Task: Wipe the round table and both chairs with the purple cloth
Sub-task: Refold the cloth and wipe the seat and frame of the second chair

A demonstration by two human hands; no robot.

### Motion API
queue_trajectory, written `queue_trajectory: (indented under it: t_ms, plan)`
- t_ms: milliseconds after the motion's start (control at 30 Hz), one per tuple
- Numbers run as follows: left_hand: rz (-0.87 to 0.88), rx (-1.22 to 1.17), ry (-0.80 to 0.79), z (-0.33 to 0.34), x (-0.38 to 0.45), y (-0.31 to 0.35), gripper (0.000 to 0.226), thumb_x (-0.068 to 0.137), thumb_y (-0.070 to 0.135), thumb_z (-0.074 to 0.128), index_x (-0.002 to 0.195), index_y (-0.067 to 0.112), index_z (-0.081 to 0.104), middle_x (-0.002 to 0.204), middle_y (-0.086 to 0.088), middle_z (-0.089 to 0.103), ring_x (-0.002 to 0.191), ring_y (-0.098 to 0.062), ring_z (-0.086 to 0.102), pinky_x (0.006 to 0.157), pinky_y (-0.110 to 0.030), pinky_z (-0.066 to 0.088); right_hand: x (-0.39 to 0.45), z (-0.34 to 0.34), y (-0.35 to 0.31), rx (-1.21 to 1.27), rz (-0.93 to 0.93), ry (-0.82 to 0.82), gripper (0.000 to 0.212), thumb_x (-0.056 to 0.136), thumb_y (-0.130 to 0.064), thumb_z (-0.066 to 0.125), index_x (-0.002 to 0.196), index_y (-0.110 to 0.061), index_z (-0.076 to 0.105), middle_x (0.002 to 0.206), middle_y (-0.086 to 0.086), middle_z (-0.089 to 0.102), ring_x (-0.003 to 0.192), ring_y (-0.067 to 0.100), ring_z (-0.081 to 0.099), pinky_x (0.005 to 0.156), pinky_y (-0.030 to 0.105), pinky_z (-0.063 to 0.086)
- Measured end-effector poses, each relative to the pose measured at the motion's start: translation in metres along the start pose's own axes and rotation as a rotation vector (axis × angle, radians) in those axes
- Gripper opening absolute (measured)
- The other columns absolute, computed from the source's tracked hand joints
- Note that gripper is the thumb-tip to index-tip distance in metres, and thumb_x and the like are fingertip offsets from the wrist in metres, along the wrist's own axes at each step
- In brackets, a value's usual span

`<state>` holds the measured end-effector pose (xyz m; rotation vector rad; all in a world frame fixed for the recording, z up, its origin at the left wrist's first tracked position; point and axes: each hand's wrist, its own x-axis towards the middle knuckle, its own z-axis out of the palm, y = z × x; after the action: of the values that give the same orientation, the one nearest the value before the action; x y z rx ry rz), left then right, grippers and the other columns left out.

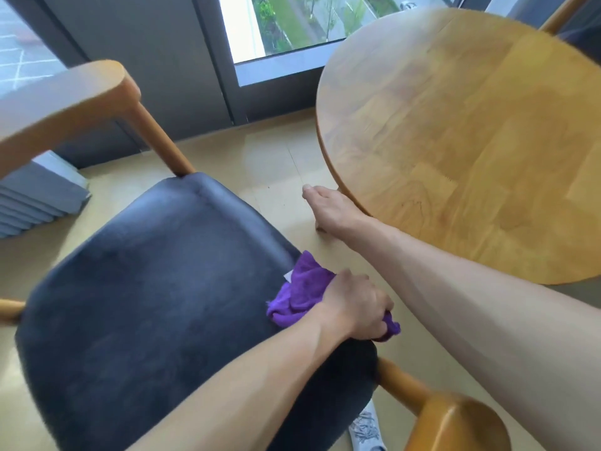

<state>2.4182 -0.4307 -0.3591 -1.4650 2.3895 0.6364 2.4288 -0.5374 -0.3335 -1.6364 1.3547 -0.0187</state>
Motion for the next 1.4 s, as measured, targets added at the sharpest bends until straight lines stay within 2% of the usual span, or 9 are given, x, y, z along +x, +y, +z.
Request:
queue_trajectory:
  t_ms: [67, 167, 300, 567, 700, 833, 933, 1200, 1400]
  plan:
    - [0.047, -0.021, 0.074, 0.01, -0.013, 0.017, 0.009, 0.094, 0.031, 0.049, 0.089, 0.025, 0.053, 0.107, -0.001, 0.065, 0.102, -0.026, 0.055, 0.078, -0.035, 0.032, -0.005, 0.0, 0.0, -0.037, -0.011, -0.022, 0.05, 0.106, -0.042, 0.026, 0.129, -0.013, 0.059, 0.122, 0.009, 0.059, 0.119, 0.026, 0.05, 0.111, 0.042, 0.034]
    - [0.025, -0.083, 0.194, 0.041, -0.045, 0.037, 0.028, 0.089, 0.032, 0.055, 0.117, 0.027, 0.055, 0.114, -0.001, 0.058, 0.104, -0.027, 0.051, 0.084, -0.04, 0.04, -0.014, 0.005, 0.005, -0.103, -0.044, -0.051, 0.044, 0.106, -0.033, 0.029, 0.132, -0.014, 0.058, 0.137, 0.008, 0.057, 0.129, 0.027, 0.048, 0.108, 0.038, 0.035]
    - [0.017, -0.145, 0.296, 0.08, -0.1, 0.045, 0.04, 0.078, 0.038, 0.067, 0.115, 0.028, 0.054, 0.098, 0.002, 0.055, 0.08, -0.025, 0.053, 0.062, -0.034, 0.042, -0.023, 0.022, 0.009, -0.194, -0.095, -0.136, 0.039, 0.106, -0.023, 0.037, 0.142, -0.022, 0.051, 0.146, 0.004, 0.052, 0.136, 0.023, 0.046, 0.106, 0.029, 0.034]
    - [0.403, 0.042, 0.312, 0.116, -0.164, 0.012, 0.03, 0.095, 0.015, 0.037, 0.107, 0.036, 0.055, 0.099, 0.005, 0.042, 0.082, -0.021, 0.035, 0.064, -0.036, 0.034, -0.04, 0.069, -0.007, -0.636, -0.467, -0.159, 0.059, 0.096, -0.016, 0.052, 0.15, -0.036, 0.039, 0.163, -0.001, 0.021, 0.146, 0.025, 0.028, 0.118, 0.036, 0.027]
    - [0.248, -0.023, 0.312, 0.087, -0.154, -0.027, 0.038, 0.085, 0.025, 0.041, 0.121, 0.033, 0.053, 0.112, -0.002, 0.053, 0.092, -0.026, 0.047, 0.064, -0.037, 0.035, -0.04, 0.09, -0.015, -0.665, -0.524, -0.19, 0.049, 0.098, -0.02, 0.051, 0.145, -0.032, 0.048, 0.156, -0.002, 0.034, 0.139, 0.025, 0.037, 0.11, 0.032, 0.03]
    - [-0.153, -0.146, 0.343, 0.062, -0.131, -0.047, 0.049, 0.087, 0.033, 0.056, 0.136, 0.034, 0.048, 0.131, -0.005, 0.055, 0.114, -0.032, 0.051, 0.086, -0.044, 0.045, -0.041, 0.097, -0.01, -0.744, -0.523, -0.145, 0.046, 0.099, -0.02, 0.049, 0.143, -0.031, 0.05, 0.154, -0.002, 0.037, 0.142, 0.024, 0.032, 0.114, 0.038, 0.031]
    - [-0.252, -0.181, 0.417, 0.069, -0.128, -0.014, 0.045, 0.086, 0.029, 0.058, 0.131, 0.029, 0.053, 0.126, -0.008, 0.056, 0.108, -0.036, 0.052, 0.079, -0.043, 0.045, -0.046, 0.101, -0.008, -0.746, -0.513, -0.171, 0.046, 0.099, -0.018, 0.047, 0.143, -0.03, 0.05, 0.158, 0.001, 0.032, 0.147, 0.024, 0.025, 0.117, 0.04, 0.028]
    - [0.452, 0.07, 0.237, 0.109, -0.179, 0.027, 0.03, 0.09, 0.02, 0.052, 0.113, 0.035, 0.063, 0.104, 0.006, 0.055, 0.092, -0.022, 0.047, 0.065, -0.036, 0.043, -0.064, 0.103, 0.012, -0.856, -0.539, -0.175, 0.055, 0.097, -0.02, 0.05, 0.15, -0.031, 0.04, 0.162, 0.006, 0.021, 0.15, 0.025, 0.018, 0.118, 0.043, 0.03]
    - [0.523, 0.105, 0.111, 0.123, -0.234, -0.013, 0.032, 0.086, 0.028, 0.047, 0.116, 0.037, 0.054, 0.107, 0.001, 0.048, 0.091, -0.024, 0.047, 0.062, -0.035, 0.04, -0.079, 0.105, 0.016, -1.013, -0.548, -0.164, 0.073, 0.092, -0.019, 0.052, 0.155, -0.039, 0.022, 0.166, 0.005, 0.008, 0.152, 0.024, 0.008, 0.118, 0.044, 0.028]
